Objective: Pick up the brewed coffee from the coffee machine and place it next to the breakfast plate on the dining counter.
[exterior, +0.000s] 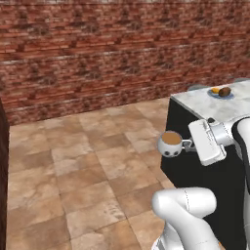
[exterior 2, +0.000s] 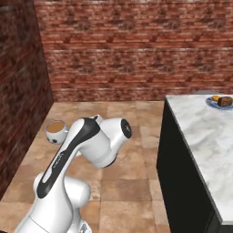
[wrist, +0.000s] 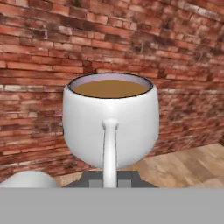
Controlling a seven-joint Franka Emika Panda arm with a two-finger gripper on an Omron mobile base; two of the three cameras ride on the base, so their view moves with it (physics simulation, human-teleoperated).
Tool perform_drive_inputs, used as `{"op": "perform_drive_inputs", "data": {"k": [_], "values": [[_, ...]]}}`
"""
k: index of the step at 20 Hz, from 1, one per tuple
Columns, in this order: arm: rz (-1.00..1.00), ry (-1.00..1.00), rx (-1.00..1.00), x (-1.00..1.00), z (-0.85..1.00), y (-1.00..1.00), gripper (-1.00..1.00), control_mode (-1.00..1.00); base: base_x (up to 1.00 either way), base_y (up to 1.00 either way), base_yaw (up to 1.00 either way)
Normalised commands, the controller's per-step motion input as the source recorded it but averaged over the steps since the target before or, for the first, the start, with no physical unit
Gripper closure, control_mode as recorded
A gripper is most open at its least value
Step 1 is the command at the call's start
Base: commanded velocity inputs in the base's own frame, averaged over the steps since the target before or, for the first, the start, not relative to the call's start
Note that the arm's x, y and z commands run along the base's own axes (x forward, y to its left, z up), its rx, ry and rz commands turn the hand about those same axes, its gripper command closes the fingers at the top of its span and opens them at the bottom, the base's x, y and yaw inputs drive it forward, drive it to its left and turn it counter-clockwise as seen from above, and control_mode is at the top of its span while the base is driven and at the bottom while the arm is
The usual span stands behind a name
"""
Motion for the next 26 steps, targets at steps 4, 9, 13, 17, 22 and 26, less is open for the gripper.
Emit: {"op": "perform_drive_inputs", "data": {"k": [4, 9, 13, 17, 22, 26], "values": [[0.0, 0.0, 0.0, 0.0, 0.0, 0.0, 1.0, 1.0, 1.0, 1.0, -0.55], [0.0, 0.0, 0.0, 0.0, 0.0, 0.0, 1.0, 1.0, 1.0, 0.97, -0.54], [0.0, 0.0, 0.0, 0.0, 0.0, 0.0, 1.0, 1.0, 1.0, 0.96, -0.52], [0.0, 0.0, 0.0, 0.0, 0.0, 0.0, 1.0, 1.0, 1.0, 0.99, -0.5], [0.0, 0.0, 0.0, 0.0, 0.0, 0.0, 1.0, 1.0, 1.0, 1.0, -0.48], [0.0, 0.0, 0.0, 0.0, 0.0, 0.0, 1.0, 1.0, 1.0, 1.0, -0.48]]}}
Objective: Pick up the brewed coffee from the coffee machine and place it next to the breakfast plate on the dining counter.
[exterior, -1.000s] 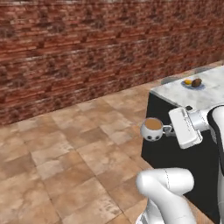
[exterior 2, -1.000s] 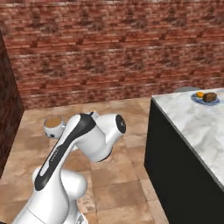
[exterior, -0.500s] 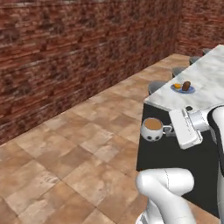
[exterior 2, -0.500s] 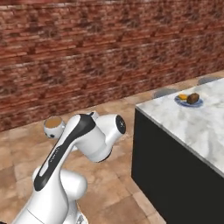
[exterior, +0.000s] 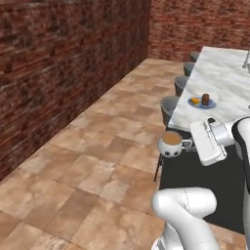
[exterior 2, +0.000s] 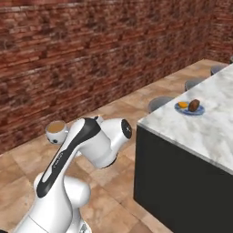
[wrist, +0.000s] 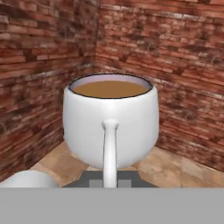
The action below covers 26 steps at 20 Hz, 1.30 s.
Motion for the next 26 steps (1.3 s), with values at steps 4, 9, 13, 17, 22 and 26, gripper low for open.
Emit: {"op": "perform_drive_inputs", "data": {"k": [4, 9, 13, 17, 22, 26], "values": [[0.0, 0.0, 0.0, 0.0, 0.0, 0.0, 1.0, 1.0, 1.0, 1.0, -0.49], [0.0, 0.0, 0.0, 0.0, 0.0, 0.0, 1.0, 1.0, 1.0, 0.98, -0.53], [0.0, 0.0, 0.0, 0.0, 0.0, 0.0, 1.0, 1.0, 1.0, 0.95, -0.54], [0.0, 0.0, 0.0, 0.0, 0.0, 0.0, 1.0, 1.0, 1.0, 0.95, -0.54], [0.0, 0.0, 0.0, 0.0, 0.0, 0.0, 1.0, 1.0, 0.99, 0.85, -0.55], [0.0, 0.0, 0.0, 0.0, 0.0, 0.0, 1.0, 1.0, 0.88, 0.65, -0.61]]}}
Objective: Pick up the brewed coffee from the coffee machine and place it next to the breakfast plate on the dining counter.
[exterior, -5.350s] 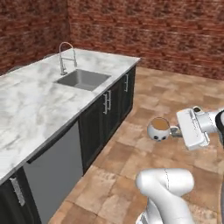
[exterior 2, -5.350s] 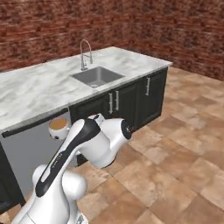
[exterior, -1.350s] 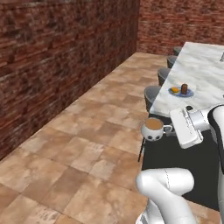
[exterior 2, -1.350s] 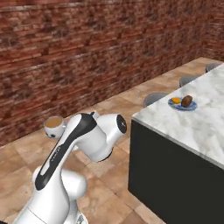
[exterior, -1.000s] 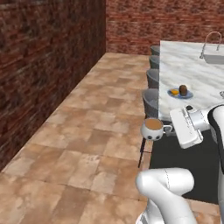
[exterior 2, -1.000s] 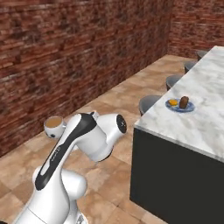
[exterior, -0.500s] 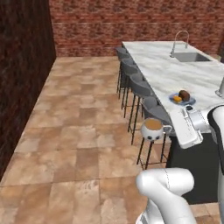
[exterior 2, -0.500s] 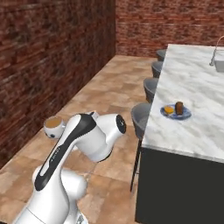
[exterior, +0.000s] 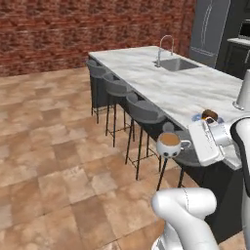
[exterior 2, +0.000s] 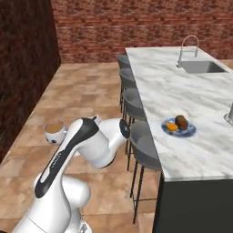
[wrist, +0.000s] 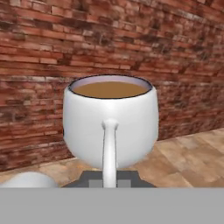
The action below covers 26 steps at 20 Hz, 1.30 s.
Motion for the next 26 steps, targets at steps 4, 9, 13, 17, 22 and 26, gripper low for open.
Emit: {"op": "perform_drive_inputs", "data": {"k": [4, 9, 13, 17, 22, 26], "values": [[0.0, 0.0, 0.0, 0.0, 0.0, 0.0, 1.0, 1.0, 0.74, 0.46, -0.65], [0.0, 0.0, 0.0, 0.0, 0.0, 0.0, 1.0, 1.0, 0.67, 0.31, -0.67], [0.0, 0.0, 0.0, 0.0, 0.0, 0.0, 1.0, 1.0, 0.68, 0.28, -0.66], [0.0, 0.0, 0.0, 0.0, 0.0, 0.0, 1.0, 1.0, 0.65, 0.3, -0.66], [0.0, 0.0, 0.0, 0.0, 0.0, 0.0, 1.0, 1.0, 0.62, 0.24, -0.66], [0.0, 0.0, 0.0, 0.0, 0.0, 0.0, 1.0, 1.0, 0.56, 0.08, -0.64]]}}
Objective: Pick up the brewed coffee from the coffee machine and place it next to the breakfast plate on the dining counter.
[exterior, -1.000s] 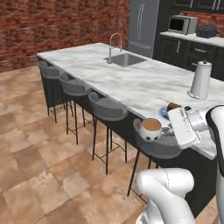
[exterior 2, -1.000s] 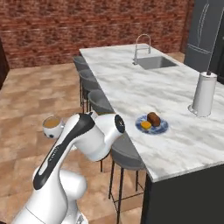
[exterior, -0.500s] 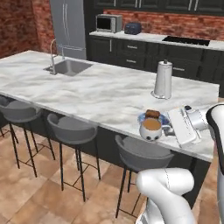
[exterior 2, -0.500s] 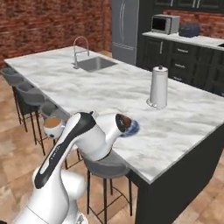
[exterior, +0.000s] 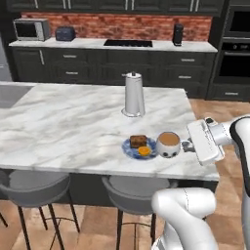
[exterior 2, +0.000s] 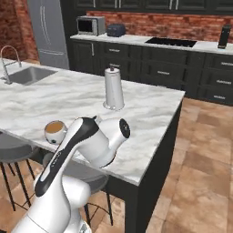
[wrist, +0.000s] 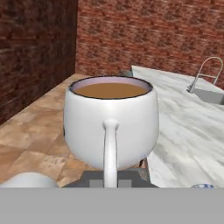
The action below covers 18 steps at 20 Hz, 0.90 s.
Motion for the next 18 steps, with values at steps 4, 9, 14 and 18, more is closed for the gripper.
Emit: {"op": "perform_drive_inputs", "data": {"k": [4, 9, 14, 18], "values": [[0.0, 0.0, 0.0, 0.0, 0.0, 0.0, 1.0, 1.0, 0.52, 0.05, -0.62], [0.0, 0.0, 0.0, 0.0, 0.0, 0.0, 1.0, 1.0, 0.45, 0.17, -0.56], [-0.25, -0.01, -0.05, 0.39, 0.0, 0.14, 1.0, -1.0, 0.07, 0.07, -0.09], [-0.09, 0.08, 0.0, 0.71, -0.1, -0.12, 1.0, -1.0, 0.0, 0.0, 0.0]]}}
